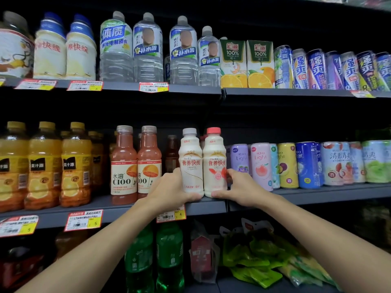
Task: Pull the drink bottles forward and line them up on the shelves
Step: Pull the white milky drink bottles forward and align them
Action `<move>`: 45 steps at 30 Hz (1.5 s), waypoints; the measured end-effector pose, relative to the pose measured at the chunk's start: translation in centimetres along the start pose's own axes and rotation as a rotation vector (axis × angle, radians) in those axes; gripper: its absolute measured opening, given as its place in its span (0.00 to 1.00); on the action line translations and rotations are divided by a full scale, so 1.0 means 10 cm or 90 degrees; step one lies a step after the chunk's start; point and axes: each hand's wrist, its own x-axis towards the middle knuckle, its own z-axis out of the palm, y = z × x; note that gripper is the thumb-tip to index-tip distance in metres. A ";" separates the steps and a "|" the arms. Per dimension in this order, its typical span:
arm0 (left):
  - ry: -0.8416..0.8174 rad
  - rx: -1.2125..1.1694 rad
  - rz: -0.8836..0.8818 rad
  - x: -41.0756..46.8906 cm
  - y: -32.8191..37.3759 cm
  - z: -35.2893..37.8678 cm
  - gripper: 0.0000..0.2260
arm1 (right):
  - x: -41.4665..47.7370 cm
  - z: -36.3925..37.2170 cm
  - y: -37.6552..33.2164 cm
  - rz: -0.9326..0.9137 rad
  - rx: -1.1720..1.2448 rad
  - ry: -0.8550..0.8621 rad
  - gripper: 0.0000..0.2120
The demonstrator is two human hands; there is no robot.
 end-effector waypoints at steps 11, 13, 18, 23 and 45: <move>-0.052 -0.069 0.049 0.02 -0.02 0.00 0.37 | 0.07 -0.12 0.11 -0.040 -0.079 -0.051 0.44; -0.068 -0.085 0.049 0.03 -0.02 0.01 0.37 | 0.08 -0.12 0.14 -0.046 -0.073 -0.056 0.44; -0.078 -0.087 0.050 0.04 -0.02 0.03 0.37 | 0.10 -0.12 0.20 -0.052 -0.056 -0.066 0.41; -0.061 -0.053 0.065 0.04 -0.06 0.06 0.35 | 0.11 -0.11 0.24 -0.057 -0.046 -0.062 0.38; -0.020 -0.012 0.075 0.04 -0.08 0.10 0.36 | 0.14 -0.11 0.28 -0.063 -0.043 -0.068 0.33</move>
